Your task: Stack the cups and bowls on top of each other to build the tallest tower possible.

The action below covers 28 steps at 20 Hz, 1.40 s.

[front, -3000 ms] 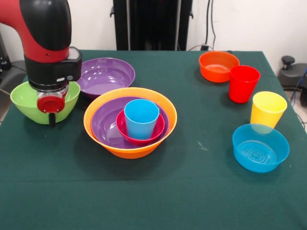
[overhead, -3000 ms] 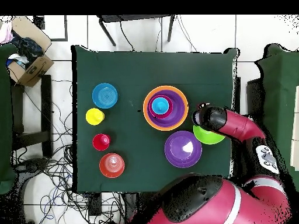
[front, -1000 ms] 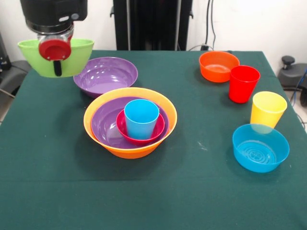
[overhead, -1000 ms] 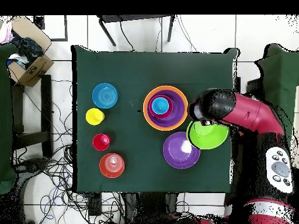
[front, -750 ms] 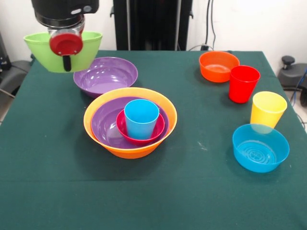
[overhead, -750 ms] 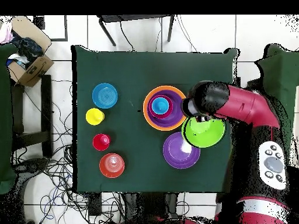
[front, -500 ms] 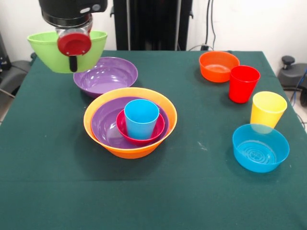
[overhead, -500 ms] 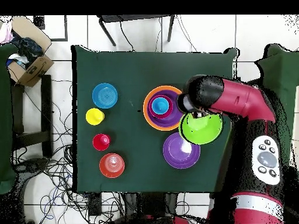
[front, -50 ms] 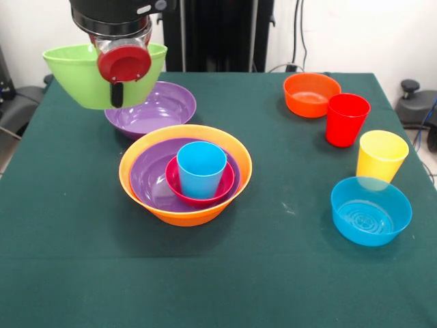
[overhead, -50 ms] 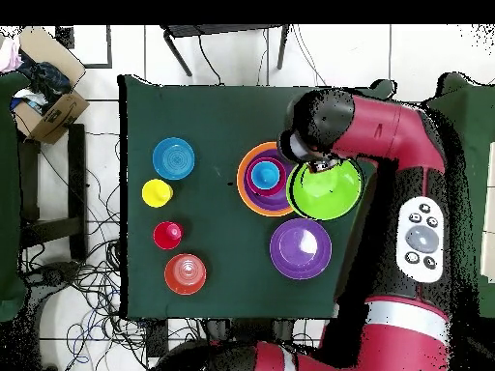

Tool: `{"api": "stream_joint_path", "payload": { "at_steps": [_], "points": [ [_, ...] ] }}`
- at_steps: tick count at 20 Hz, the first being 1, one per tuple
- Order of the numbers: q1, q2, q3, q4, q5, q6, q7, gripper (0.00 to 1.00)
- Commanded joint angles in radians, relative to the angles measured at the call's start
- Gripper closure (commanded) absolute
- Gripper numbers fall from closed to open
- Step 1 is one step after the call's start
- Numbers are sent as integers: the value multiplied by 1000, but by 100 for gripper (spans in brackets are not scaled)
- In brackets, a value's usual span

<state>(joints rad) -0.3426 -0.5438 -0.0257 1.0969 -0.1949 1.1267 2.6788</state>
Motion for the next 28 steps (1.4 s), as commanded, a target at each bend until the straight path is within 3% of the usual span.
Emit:
{"api": "stream_joint_path", "payload": {
  "at_steps": [1, 13, 24, 28],
  "points": [
    [30, 88, 120, -129, -26, 151, -195, 100],
    [80, 102, 137, -203, -29, 208, -201, 100],
    [120, 115, 123, -309, -35, 357, -220, 100],
    [128, 132, 122, -327, -35, 365, -219, 100]
  ]
}}
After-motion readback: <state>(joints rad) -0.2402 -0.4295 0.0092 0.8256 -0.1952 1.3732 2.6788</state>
